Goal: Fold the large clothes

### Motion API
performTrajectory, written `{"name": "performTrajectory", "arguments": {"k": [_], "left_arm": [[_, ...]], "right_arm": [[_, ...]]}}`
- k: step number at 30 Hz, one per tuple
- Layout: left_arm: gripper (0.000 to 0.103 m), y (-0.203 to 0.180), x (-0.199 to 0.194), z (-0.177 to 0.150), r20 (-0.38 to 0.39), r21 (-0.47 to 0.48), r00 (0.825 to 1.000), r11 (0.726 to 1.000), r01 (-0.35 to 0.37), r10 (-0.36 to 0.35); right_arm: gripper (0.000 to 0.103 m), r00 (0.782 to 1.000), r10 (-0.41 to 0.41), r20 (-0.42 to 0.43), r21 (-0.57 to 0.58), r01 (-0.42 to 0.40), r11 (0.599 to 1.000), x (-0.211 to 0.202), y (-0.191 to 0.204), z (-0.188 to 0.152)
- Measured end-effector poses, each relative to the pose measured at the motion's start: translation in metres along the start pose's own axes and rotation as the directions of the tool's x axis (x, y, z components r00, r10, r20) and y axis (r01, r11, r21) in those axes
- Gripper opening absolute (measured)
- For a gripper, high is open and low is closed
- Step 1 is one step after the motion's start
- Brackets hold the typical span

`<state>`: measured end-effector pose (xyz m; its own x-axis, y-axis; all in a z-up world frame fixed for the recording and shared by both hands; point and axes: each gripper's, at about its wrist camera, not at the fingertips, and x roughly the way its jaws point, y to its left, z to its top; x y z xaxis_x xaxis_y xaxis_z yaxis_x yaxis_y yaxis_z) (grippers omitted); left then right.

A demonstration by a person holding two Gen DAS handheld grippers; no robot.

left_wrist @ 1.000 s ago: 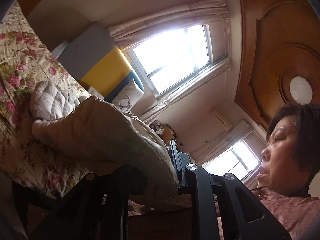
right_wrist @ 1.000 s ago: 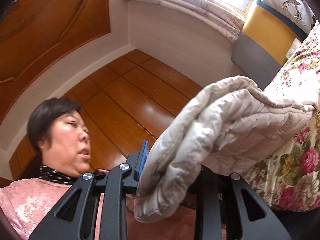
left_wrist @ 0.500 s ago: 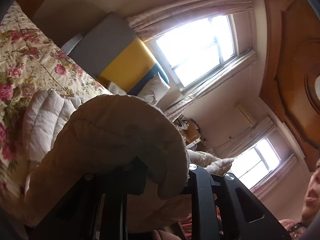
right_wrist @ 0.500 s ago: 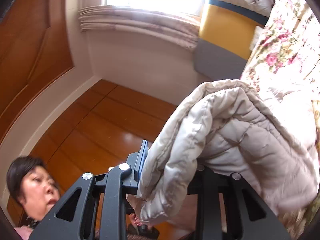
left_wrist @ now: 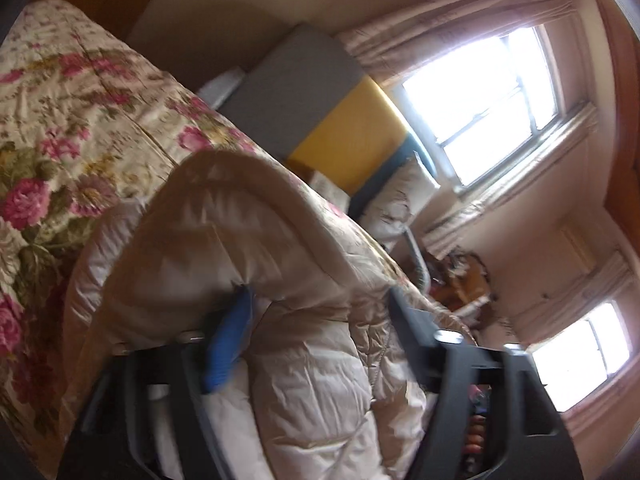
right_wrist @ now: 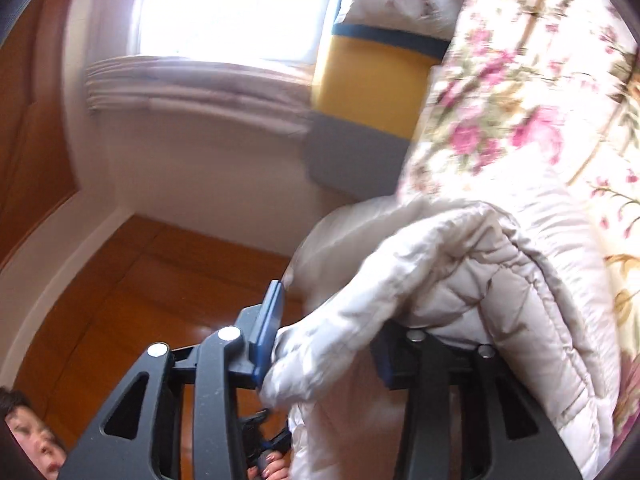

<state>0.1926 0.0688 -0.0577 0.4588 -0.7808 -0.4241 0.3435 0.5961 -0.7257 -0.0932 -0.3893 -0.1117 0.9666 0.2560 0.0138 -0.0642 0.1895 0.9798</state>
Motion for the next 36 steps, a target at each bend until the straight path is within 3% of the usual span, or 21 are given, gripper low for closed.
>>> {"name": "performTrajectory", "arguments": {"k": [3,6,8,11,15,18,20,23,25,26,27,28,29,30,31,32,34,36], "left_arm": [[0.089,-0.002,0.004,-0.004,0.062,0.067,0.996,0.996,-0.062,0.058],[0.09,0.001,0.015,-0.011,0.047,0.124,0.99,0.983,-0.138,0.133],[0.09,0.004,0.017,-0.016,0.047,0.145,0.989,0.978,-0.149,0.144],[0.09,0.002,0.014,-0.023,0.061,0.168,0.984,0.97,-0.174,0.166],[0.09,-0.01,0.001,-0.028,0.099,0.165,0.973,0.96,-0.224,0.21],[0.09,-0.029,-0.001,-0.027,0.071,0.156,0.981,0.97,-0.187,0.178],[0.09,-0.045,0.001,-0.025,0.051,0.183,0.981,0.964,-0.196,0.189],[0.09,-0.07,0.016,-0.029,-0.011,0.28,0.973,0.935,-0.217,0.229],[0.09,-0.083,0.028,-0.037,-0.034,0.343,0.968,0.912,-0.223,0.25],[0.09,-0.087,0.036,-0.042,-0.048,0.379,0.961,0.895,-0.236,0.273],[0.09,-0.09,0.049,-0.048,-0.076,0.428,0.948,0.869,-0.25,0.31],[0.077,-0.09,0.059,-0.054,-0.099,0.46,0.937,0.851,-0.255,0.334],[0.052,-0.089,0.069,-0.06,-0.12,0.493,0.923,0.829,-0.265,0.367],[0.043,-0.087,0.077,-0.064,-0.127,0.516,0.908,0.808,-0.284,0.4],[0.022,-0.086,0.079,-0.065,-0.136,0.513,0.906,0.811,-0.282,0.401],[0.007,-0.087,0.08,-0.064,-0.155,0.506,0.905,0.819,-0.271,0.396],[0.002,-0.094,0.079,-0.059,-0.177,0.509,0.901,0.82,-0.261,0.397],[0.001,-0.104,0.074,-0.048,-0.138,0.526,0.908,0.806,-0.272,0.396]], "right_arm": [[0.053,0.997,-0.075,0.015,-0.051,0.076,0.996,0.003,-0.006,-0.001],[0.068,0.991,-0.131,0.013,-0.159,0.132,0.978,0.006,0.005,-0.006],[0.076,0.978,-0.205,0.039,-0.252,0.208,0.945,0.005,0.02,-0.012],[0.085,0.936,-0.328,0.13,-0.408,0.352,0.842,0.006,0.058,-0.027],[0.085,0.89,-0.446,0.098,-0.643,0.399,0.654,0.031,0.104,-0.057],[0.085,0.816,-0.575,0.056,-0.768,0.403,0.497,0.071,0.121,-0.077],[0.084,0.771,-0.634,0.051,-0.816,0.399,0.419,0.097,0.123,-0.086],[0.077,0.659,-0.748,0.085,-0.849,0.441,0.292,0.134,0.111,-0.094],[0.065,0.583,-0.809,0.075,-0.851,0.46,0.253,0.152,0.091,-0.097],[0.061,0.561,-0.827,0.048,-0.841,0.469,0.269,0.158,0.078,-0.095],[0.05,0.562,-0.827,0.012,-0.824,0.474,0.311,0.16,0.07,-0.094],[0.036,0.573,-0.819,-0.018,-0.805,0.478,0.352,0.159,0.063,-0.092],[0.03,0.586,-0.81,-0.035,-0.793,0.477,0.38,0.158,0.058,-0.091],[0.019,0.595,-0.803,-0.039,-0.789,0.474,0.39,0.156,0.057,-0.092],[0.008,0.599,-0.8,-0.033,-0.793,0.471,0.385,0.157,0.058,-0.092],[0.004,0.6,-0.8,-0.017,-0.804,0.467,0.367,0.157,0.06,-0.092],[0.002,0.61,-0.792,-0.001,-0.817,0.456,0.353,0.158,0.068,-0.091],[0.001,0.629,-0.777,0.012,-0.821,0.45,0.352,0.161,0.081,-0.087]]}}
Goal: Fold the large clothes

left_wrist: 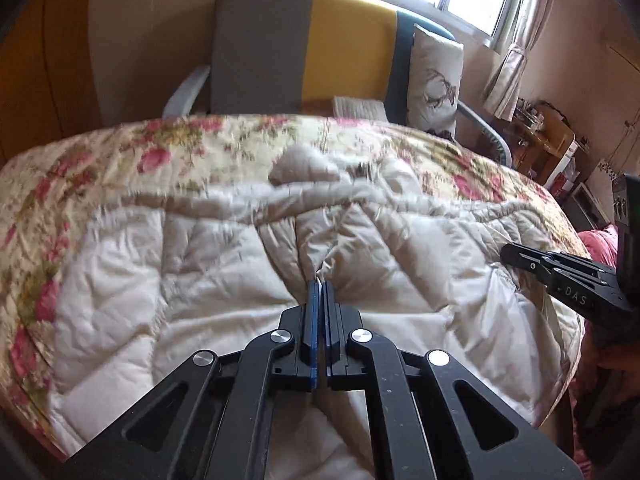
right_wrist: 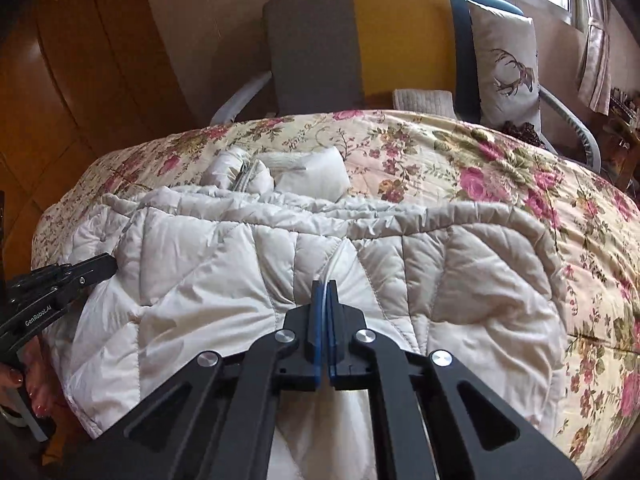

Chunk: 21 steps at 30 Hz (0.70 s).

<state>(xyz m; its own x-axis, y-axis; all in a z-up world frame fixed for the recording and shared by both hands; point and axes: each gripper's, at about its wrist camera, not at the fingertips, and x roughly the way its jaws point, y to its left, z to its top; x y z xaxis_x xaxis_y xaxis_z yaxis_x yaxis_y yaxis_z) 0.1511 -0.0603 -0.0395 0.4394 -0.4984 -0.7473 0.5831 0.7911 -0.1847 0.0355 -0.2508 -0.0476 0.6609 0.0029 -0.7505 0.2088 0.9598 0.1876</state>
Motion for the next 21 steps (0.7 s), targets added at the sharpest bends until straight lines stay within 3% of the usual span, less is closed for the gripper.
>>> {"name": "performTrajectory", "arguments": {"k": [5,8,10,16,21], "left_arm": [[0.0,0.0,0.015,0.024,0.033,0.025,0.998,0.998,-0.056,0.056],[0.0,0.008,0.055,0.022,-0.044,0.018,0.996,0.997,-0.072,0.073],[0.0,0.017,0.074,0.015,-0.056,-0.019,0.997,0.998,-0.063,0.062],[0.0,0.023,0.084,0.01,-0.009,-0.031,1.0,0.999,-0.028,0.028],[0.0,0.021,0.069,0.019,-0.077,-0.076,0.996,0.996,-0.042,0.036]], "right_arm": [[0.0,0.999,-0.014,0.04,-0.027,0.015,1.0,0.008,-0.001,0.021],[0.0,1.0,-0.027,0.013,-0.032,0.028,0.999,0.036,-0.007,0.022],[0.0,1.0,-0.009,-0.004,0.004,0.009,1.0,0.057,-0.017,0.018],[0.0,0.999,0.021,0.047,0.042,-0.023,0.999,0.083,-0.035,0.013],[0.0,0.997,0.056,0.051,0.073,-0.059,0.996,0.095,-0.045,0.013]]}}
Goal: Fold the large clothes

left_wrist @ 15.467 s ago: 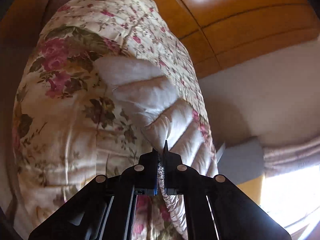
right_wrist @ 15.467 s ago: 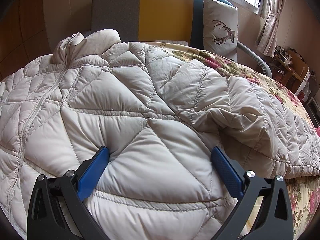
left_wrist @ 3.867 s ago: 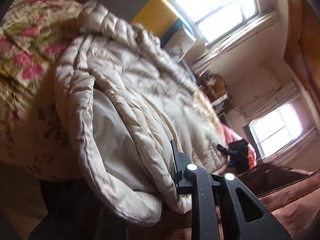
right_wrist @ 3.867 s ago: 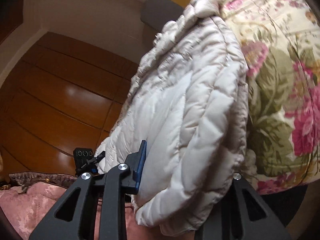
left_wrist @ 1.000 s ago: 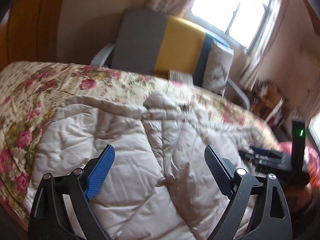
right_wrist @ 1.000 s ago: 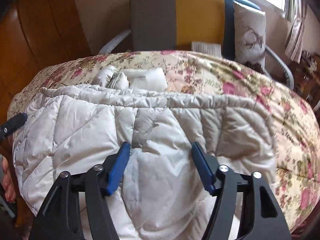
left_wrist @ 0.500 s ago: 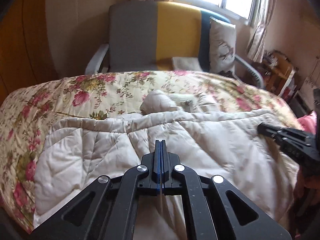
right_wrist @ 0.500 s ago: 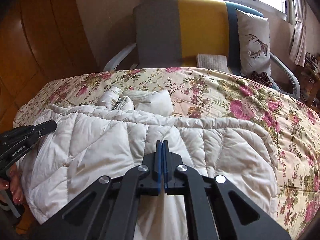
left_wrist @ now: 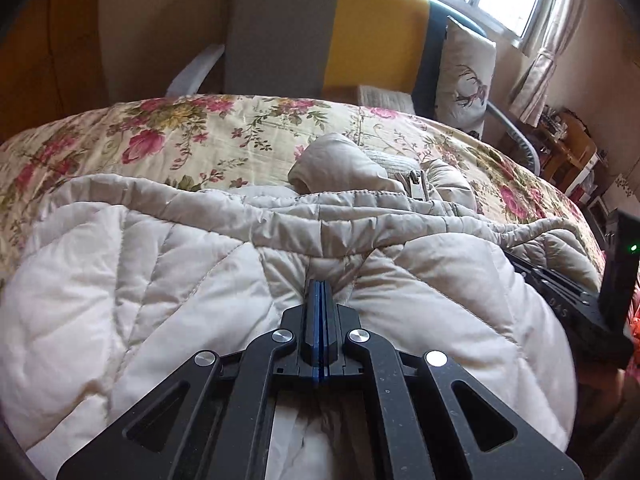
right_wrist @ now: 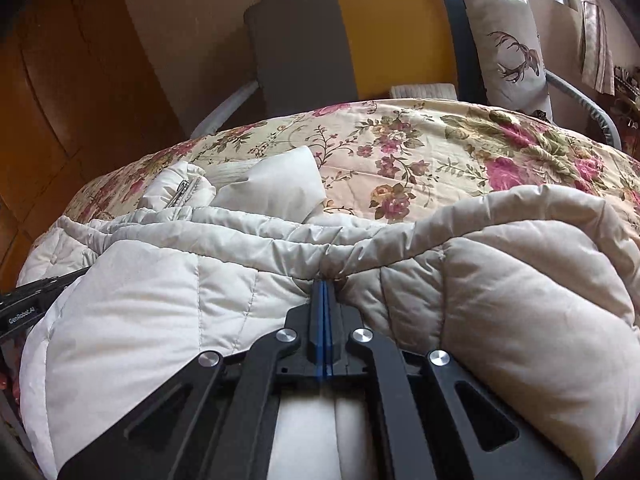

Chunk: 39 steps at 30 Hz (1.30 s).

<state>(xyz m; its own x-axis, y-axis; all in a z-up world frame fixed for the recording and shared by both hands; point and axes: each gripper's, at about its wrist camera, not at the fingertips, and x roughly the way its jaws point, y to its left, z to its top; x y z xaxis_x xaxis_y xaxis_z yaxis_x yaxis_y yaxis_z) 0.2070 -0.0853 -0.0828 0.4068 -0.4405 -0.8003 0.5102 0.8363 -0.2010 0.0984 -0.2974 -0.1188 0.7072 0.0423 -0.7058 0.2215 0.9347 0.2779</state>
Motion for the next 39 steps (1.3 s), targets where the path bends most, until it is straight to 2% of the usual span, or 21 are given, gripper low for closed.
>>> {"name": "performTrajectory", "arguments": {"k": [3,6,9,12,15,18,23,24,26,27,28,31,32,33,34,35,36,37,38,39], "left_arm": [[0.0,-0.008,-0.014,0.01,-0.001,0.039,1.0,0.999,-0.014,0.014],[0.0,-0.013,-0.011,0.023,0.02,0.111,0.996,0.99,-0.089,0.087],[0.0,-0.001,0.011,0.033,-0.001,0.123,0.987,0.98,-0.156,0.158],[0.0,0.013,0.031,0.037,-0.01,0.11,0.99,0.984,-0.141,0.143],[0.0,0.017,0.05,0.035,0.03,0.163,0.987,0.974,-0.159,0.156],[0.0,0.027,0.06,0.032,0.045,0.108,0.993,0.988,-0.11,0.106],[0.0,0.03,0.058,0.027,0.075,0.081,0.995,0.994,-0.075,0.069],[0.0,0.031,0.056,0.026,0.08,0.077,0.995,0.995,-0.068,0.062],[0.0,0.032,0.054,0.023,0.088,0.075,0.994,0.995,-0.064,0.058],[0.0,0.032,0.051,0.022,0.097,0.073,0.994,0.995,-0.064,0.056],[0.0,0.033,0.049,0.02,0.105,0.071,0.993,0.996,-0.062,0.054],[0.0,0.035,0.039,0.019,0.123,0.056,0.992,0.997,-0.048,0.041],[0.002,0.037,0.034,0.018,0.133,0.049,0.99,0.998,-0.04,0.034],[0.006,0.038,0.029,0.018,0.146,0.043,0.989,0.999,-0.031,0.024],[0.017,0.039,0.024,0.017,0.163,0.036,0.987,0.999,-0.02,0.014],[0.033,0.039,0.021,0.017,0.175,0.033,0.984,0.999,-0.015,0.009],[0.044,0.039,0.019,0.018,0.189,0.035,0.982,0.999,-0.008,0.001],[0.062,0.038,0.016,0.018,0.201,0.043,0.979,0.999,0.004,-0.013],[0.072,0.035,0.015,0.019,0.213,0.055,0.977,0.998,0.004,-0.016],[0.076,0.033,0.015,0.02,0.218,0.062,0.976,0.998,-0.013,-0.001]], "right_arm": [[0.0,1.0,0.025,0.008,0.019,-0.025,0.999,0.0,-0.004,-0.002],[0.0,0.999,0.04,0.011,0.031,-0.04,0.999,0.0,-0.006,-0.002],[0.0,0.999,0.051,0.014,0.038,-0.051,0.998,0.0,-0.008,-0.002],[0.0,0.998,0.058,0.014,0.045,-0.059,0.997,0.0,-0.009,-0.002],[0.0,0.998,0.069,0.015,0.054,-0.069,0.996,0.001,-0.01,-0.002],[0.0,0.996,0.083,0.017,0.068,-0.084,0.994,0.002,-0.013,-0.002],[0.001,0.997,0.076,0.017,0.061,-0.076,0.995,-0.001,-0.011,-0.001],[0.003,0.997,0.071,0.019,0.056,-0.072,0.996,-0.004,-0.009,0.0],[0.017,0.998,0.06,0.03,0.034,-0.061,0.998,-0.014,-0.004,0.003],[0.035,0.998,0.049,0.049,0.021,-0.05,0.999,-0.022,-0.001,0.005],[0.047,0.997,0.033,0.073,0.009,-0.034,0.999,-0.03,0.002,0.006],[0.048,0.991,-0.055,0.124,-0.041,0.061,0.997,-0.05,0.012,0.011],[0.05,0.987,-0.098,0.128,-0.054,0.106,0.993,-0.053,0.013,0.013],[0.061,0.98,-0.148,0.132,-0.06,0.157,0.986,-0.054,0.012,0.015],[0.072,0.967,-0.212,0.141,-0.059,0.222,0.973,-0.054,0.01,0.016],[0.075,0.954,-0.263,0.147,-0.056,0.273,0.96,-0.052,0.007,0.017],[0.074,0.945,-0.298,0.137,-0.05,0.307,0.95,-0.046,0.003,0.019],[0.074,0.941,-0.318,0.115,-0.039,0.324,0.945,-0.039,-0.003,0.019],[0.075,0.942,-0.323,0.091,-0.025,0.326,0.945,-0.03,-0.009,0.019],[0.078,0.944,-0.321,0.081,-0.017,0.323,0.946,-0.022,-0.014,0.019]]}}
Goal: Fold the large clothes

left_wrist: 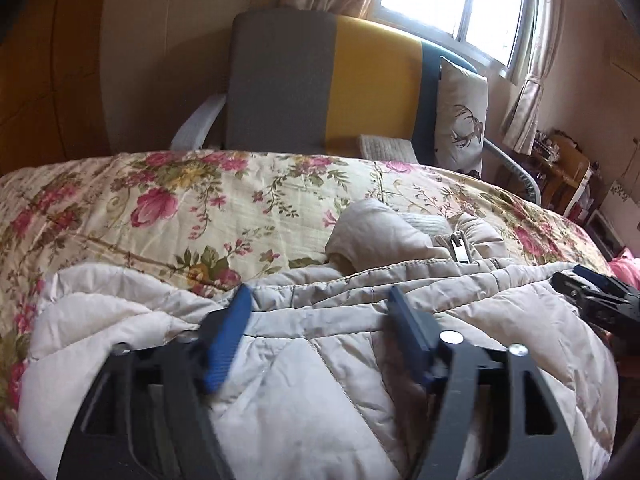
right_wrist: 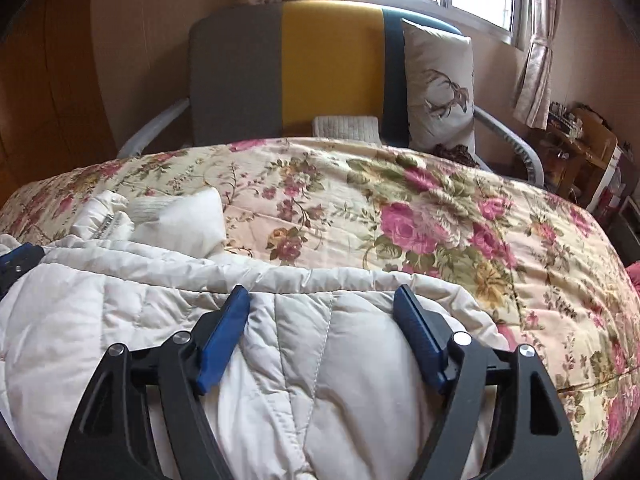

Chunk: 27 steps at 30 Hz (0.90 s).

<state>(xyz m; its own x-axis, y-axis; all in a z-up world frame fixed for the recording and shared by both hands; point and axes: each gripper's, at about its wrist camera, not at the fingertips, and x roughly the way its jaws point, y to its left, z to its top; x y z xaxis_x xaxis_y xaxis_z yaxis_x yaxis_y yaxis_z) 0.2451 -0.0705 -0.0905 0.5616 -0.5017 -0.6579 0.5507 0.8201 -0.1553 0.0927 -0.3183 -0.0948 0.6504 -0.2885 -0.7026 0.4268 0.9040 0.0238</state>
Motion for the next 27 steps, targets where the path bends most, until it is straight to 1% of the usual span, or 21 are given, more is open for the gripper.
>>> {"name": "performTrajectory", "arguments": {"k": [1,3,6,8,10,11,14,18,20,23,25,26,27], "left_arm": [[0.08,-0.001,0.002,0.001,-0.002,0.006,1.0,1.0,-0.015,0.015],[0.082,-0.001,0.01,0.002,-0.03,-0.002,0.999,1.0,-0.03,0.029],[0.086,-0.002,0.009,0.002,-0.036,-0.001,0.997,0.998,-0.066,0.066],[0.093,-0.004,0.003,0.001,-0.033,0.008,0.993,0.994,-0.112,0.113],[0.099,-0.005,-0.006,0.0,-0.029,0.009,0.982,0.982,-0.187,0.187],[0.099,-0.003,-0.012,-0.001,-0.03,0.001,0.976,0.976,-0.216,0.216],[0.099,0.006,-0.028,-0.004,-0.051,-0.026,0.968,0.968,-0.248,0.247],[0.099,0.015,-0.052,-0.009,-0.032,-0.034,0.952,0.952,-0.304,0.303],[0.099,0.022,-0.059,-0.011,-0.033,-0.042,0.947,0.947,-0.319,0.318],[0.099,0.033,-0.067,-0.018,-0.051,-0.056,0.938,0.937,-0.346,0.343],[0.099,0.044,-0.073,-0.025,-0.071,-0.074,0.925,0.923,-0.379,0.374],[0.099,0.052,-0.075,-0.029,-0.088,-0.098,0.921,0.917,-0.388,0.38],[0.099,0.059,-0.077,-0.033,-0.102,-0.119,0.921,0.914,-0.387,0.377]], "right_arm": [[0.082,1.0,-0.001,0.005,-0.001,0.001,1.0,0.005,-0.002,-0.003],[0.084,1.0,-0.002,0.009,0.001,0.002,1.0,0.018,-0.004,-0.004],[0.088,1.0,0.008,-0.012,0.017,-0.007,1.0,0.03,-0.007,-0.003],[0.089,1.0,0.02,-0.015,0.026,-0.019,0.999,0.03,-0.01,-0.004],[0.089,1.0,0.024,-0.012,0.032,-0.024,0.999,0.029,-0.012,-0.005],[0.09,1.0,0.022,-0.011,0.031,-0.021,0.999,0.029,-0.011,-0.005],[0.091,1.0,0.004,-0.007,0.024,-0.004,1.0,0.028,-0.007,-0.004],[0.095,1.0,-0.02,-0.001,0.02,0.02,1.0,0.024,-0.006,-0.005],[0.096,1.0,-0.03,0.003,0.018,0.03,0.999,0.023,-0.005,-0.005],[0.097,0.999,-0.044,0.006,0.015,0.044,0.999,0.021,-0.004,-0.006],[0.098,0.999,-0.053,0.006,0.012,0.053,0.999,0.02,-0.004,-0.006],[0.098,0.998,-0.057,0.006,0.011,0.057,0.998,0.02,-0.004,-0.007],[0.099,0.998,-0.061,0.007,0.01,0.061,0.998,0.02,-0.003,-0.007]]}}
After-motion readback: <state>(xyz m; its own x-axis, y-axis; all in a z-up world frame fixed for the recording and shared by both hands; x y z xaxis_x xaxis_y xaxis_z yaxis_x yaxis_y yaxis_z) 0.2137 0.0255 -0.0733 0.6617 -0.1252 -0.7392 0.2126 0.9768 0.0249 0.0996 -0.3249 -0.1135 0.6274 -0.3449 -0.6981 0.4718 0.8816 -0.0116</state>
